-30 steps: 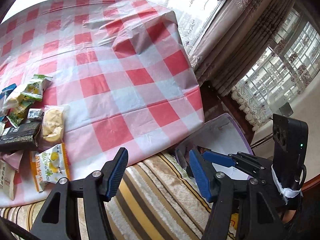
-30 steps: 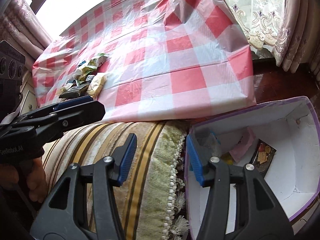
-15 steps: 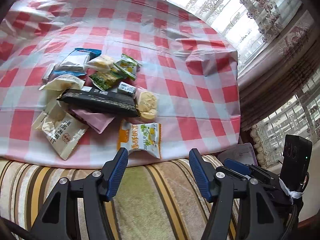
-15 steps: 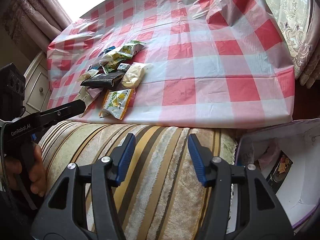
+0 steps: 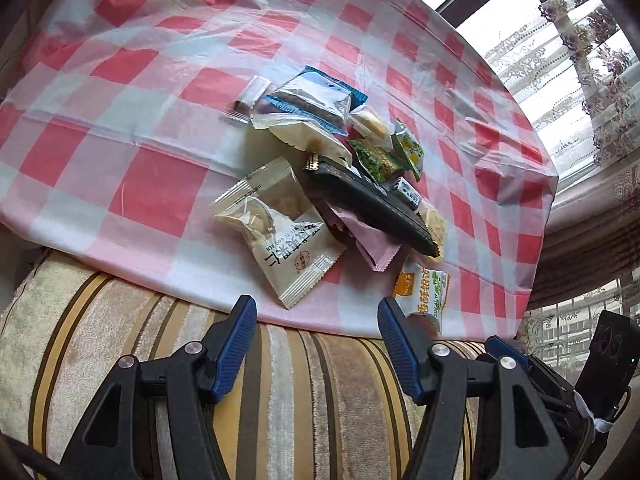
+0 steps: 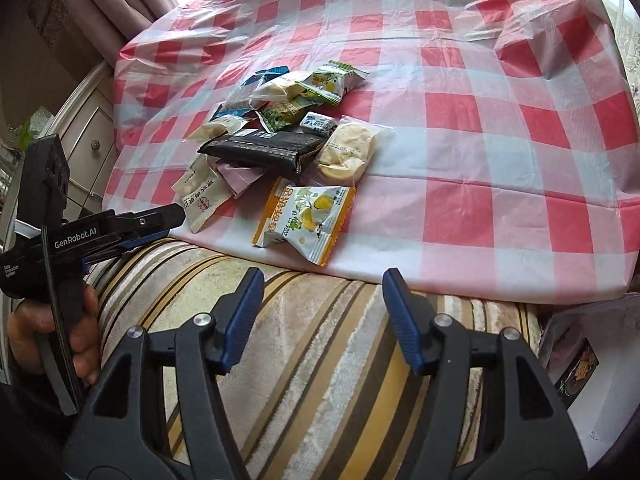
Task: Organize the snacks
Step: 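Grasp the yellow lemon packet with right tool while left tool grasps cream nut bag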
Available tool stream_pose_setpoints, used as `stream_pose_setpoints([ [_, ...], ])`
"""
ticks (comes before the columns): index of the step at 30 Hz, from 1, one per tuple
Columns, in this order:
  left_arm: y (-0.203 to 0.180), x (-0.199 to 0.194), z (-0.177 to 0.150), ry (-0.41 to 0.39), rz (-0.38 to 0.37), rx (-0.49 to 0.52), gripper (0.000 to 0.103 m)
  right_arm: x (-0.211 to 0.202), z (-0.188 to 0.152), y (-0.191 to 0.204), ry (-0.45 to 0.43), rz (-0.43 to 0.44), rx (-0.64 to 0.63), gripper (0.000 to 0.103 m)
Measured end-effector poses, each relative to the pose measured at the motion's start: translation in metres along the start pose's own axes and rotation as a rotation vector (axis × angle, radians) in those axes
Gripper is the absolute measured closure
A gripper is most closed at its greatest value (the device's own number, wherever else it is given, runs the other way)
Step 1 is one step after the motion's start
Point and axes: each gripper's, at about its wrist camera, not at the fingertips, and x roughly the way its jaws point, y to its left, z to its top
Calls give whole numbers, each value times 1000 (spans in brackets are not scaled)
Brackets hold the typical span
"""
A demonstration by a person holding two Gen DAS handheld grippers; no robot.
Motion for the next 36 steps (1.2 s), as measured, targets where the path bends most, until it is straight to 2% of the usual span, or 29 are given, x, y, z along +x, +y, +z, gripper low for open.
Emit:
stream_pose_setpoints([
  [7, 17, 8, 17, -4, 39, -45, 39, 26, 19, 20, 33, -10, -20, 36],
  [15, 15, 22, 28, 23, 65, -23, 39, 48, 32, 22, 68, -60, -8, 35],
  [25, -6, 34, 36, 7, 136, 70, 39, 68, 41, 23, 95, -103, 8, 35],
  [33, -27, 47, 33, 2, 259, 201, 39, 78, 42, 25, 103, -142, -16, 35],
  [36, -34, 50, 31, -2, 306, 243, 41, 78, 40, 27, 91, -170, -21, 43],
])
